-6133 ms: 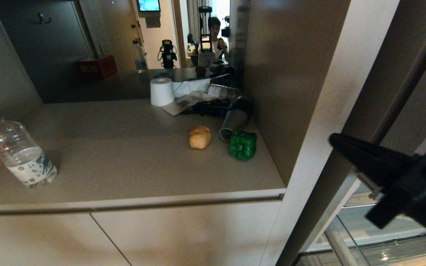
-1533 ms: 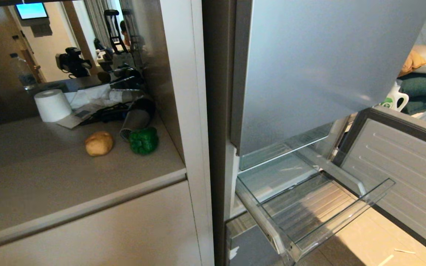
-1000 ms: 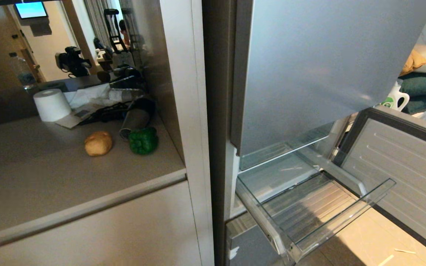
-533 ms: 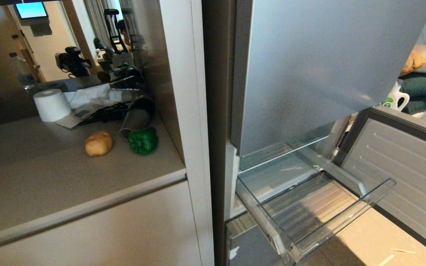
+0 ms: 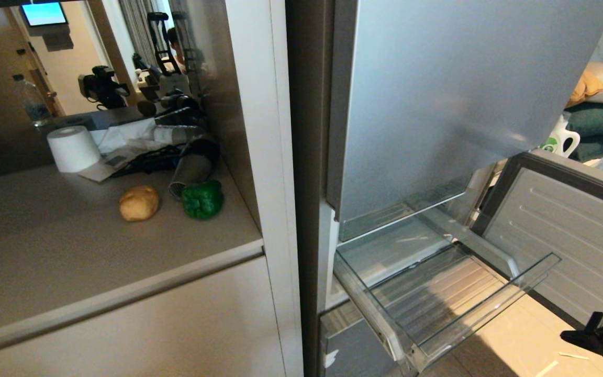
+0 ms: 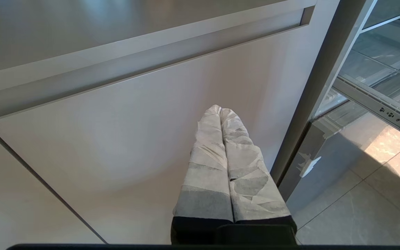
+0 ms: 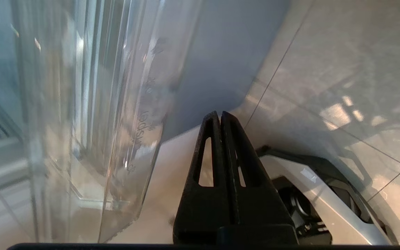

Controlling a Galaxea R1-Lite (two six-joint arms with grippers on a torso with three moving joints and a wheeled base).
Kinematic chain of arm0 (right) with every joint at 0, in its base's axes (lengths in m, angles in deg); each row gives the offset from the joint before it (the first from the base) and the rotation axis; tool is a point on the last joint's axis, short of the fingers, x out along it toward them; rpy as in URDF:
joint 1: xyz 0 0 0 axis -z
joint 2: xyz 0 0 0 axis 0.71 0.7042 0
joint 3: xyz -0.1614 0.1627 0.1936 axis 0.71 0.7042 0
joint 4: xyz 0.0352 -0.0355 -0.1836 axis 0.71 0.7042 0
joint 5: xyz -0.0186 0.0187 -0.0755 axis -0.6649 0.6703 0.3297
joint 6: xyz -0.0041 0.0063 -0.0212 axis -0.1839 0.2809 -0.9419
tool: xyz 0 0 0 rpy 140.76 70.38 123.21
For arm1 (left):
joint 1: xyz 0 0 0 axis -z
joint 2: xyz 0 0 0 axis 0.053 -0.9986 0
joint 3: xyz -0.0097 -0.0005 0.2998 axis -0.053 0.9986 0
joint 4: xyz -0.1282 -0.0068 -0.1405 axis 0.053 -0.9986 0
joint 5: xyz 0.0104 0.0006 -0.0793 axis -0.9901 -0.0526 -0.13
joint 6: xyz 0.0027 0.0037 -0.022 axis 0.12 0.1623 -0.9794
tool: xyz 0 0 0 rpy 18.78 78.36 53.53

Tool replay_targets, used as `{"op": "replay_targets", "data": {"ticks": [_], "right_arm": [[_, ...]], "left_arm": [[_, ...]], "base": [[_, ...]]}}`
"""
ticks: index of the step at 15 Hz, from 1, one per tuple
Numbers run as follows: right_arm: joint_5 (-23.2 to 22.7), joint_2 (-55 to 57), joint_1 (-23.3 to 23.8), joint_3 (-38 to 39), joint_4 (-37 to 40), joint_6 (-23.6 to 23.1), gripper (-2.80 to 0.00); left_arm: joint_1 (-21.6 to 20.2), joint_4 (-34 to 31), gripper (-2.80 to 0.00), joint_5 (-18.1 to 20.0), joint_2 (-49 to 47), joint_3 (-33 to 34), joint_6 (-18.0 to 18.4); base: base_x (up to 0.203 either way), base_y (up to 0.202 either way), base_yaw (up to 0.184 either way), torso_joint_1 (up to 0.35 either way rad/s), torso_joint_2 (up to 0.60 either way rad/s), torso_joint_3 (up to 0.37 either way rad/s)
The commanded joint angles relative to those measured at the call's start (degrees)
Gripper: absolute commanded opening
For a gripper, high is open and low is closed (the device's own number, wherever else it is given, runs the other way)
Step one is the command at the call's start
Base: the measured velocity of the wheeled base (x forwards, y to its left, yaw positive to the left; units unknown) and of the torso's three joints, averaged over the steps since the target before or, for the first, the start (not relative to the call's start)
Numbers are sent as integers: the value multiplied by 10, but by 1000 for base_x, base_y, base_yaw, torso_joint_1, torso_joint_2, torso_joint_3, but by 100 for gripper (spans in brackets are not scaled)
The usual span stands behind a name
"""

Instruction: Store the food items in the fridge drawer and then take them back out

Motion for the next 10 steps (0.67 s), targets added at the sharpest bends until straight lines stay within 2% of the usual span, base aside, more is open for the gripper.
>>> {"op": "replay_targets", "data": {"ticks": [1, 4, 6, 10], "right_arm": [[-2, 43, -33, -26, -2, 2, -280], [-2, 79, -65, -62, -10, 0, -280], [-2, 96, -86, -76, -54, -3, -280], [2, 124, -121, -118, -78, -35, -280]], "left_arm": [[0, 0, -280, 0, -1, 0, 0], [0, 0, -280, 0, -1, 0, 0], [0, 0, -280, 0, -1, 0, 0], [0, 0, -280, 0, -1, 0, 0]], "base": [[0, 0, 0, 0, 0, 0], [0, 0, 0, 0, 0, 0], [0, 0, 0, 0, 0, 0], [0, 0, 0, 0, 0, 0]]}}
